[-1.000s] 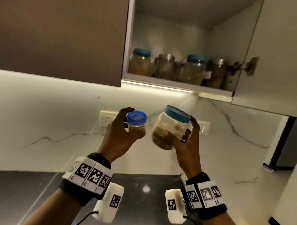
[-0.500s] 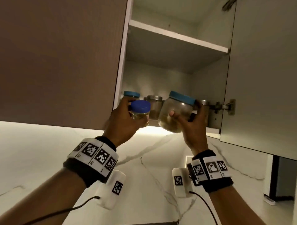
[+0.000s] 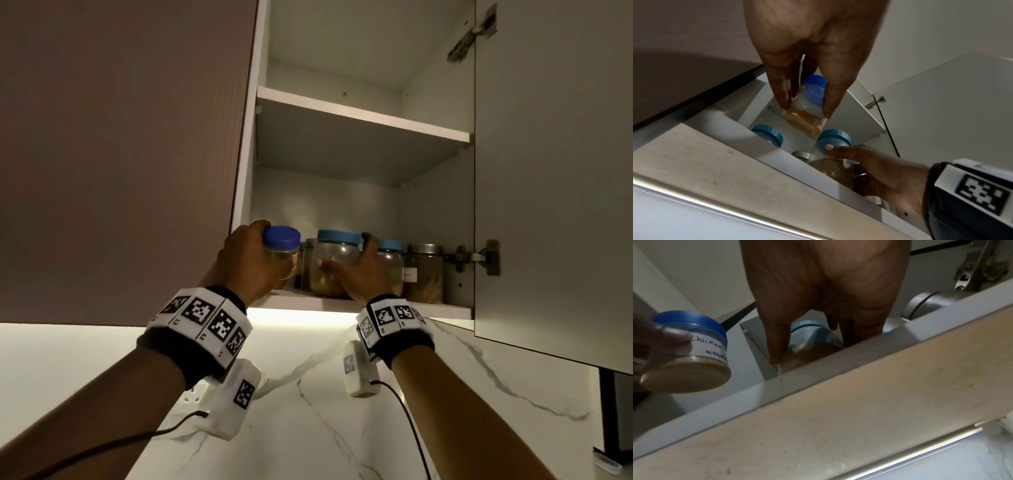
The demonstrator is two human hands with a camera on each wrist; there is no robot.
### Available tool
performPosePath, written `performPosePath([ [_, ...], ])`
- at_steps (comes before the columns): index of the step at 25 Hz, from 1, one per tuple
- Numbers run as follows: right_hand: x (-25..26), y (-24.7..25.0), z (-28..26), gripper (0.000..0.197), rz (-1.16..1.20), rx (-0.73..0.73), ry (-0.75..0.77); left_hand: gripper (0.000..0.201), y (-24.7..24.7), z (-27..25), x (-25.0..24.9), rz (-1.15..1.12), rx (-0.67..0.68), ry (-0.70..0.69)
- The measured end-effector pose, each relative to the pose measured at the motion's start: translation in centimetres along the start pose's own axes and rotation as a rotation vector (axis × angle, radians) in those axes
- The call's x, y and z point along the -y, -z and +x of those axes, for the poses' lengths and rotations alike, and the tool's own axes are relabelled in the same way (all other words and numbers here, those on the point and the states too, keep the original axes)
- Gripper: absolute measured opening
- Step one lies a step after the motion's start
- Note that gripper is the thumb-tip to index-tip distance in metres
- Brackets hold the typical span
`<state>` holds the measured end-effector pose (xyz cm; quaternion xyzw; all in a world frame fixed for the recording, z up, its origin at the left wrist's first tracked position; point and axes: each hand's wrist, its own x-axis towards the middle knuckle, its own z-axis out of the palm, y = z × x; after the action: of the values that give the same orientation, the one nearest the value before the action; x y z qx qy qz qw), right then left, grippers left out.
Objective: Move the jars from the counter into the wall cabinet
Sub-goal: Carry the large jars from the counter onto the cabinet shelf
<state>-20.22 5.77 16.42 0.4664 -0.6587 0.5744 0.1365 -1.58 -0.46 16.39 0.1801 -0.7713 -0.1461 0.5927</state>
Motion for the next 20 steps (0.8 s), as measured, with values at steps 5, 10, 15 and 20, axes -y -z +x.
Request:
performPosePath([
  [5, -0.4, -1.1, 1.0, 0.098, -0.074, 0.005, 0.007, 0.048, -0.8, 1.2, 0.7, 0.128, 0.020, 0.012],
  [10, -1.6, -1.9, 1.9, 0.091, -0.083, 0.006, 0.005, 0.058, -2.3, 2.1, 0.5, 0.253, 0.104, 0.052],
  [15, -2.7, -2.3, 1.7, 0.099, -0.152, 0.012, 0.019, 0.054, -4.1, 3.5, 1.4, 0.325, 0.173, 0.174],
  [20, -3.5, -2.0, 1.7, 0.100, -0.157, 0.018, 0.062, 0.048, -5.0, 5.1, 2.6, 0.487, 0.270, 0.275],
])
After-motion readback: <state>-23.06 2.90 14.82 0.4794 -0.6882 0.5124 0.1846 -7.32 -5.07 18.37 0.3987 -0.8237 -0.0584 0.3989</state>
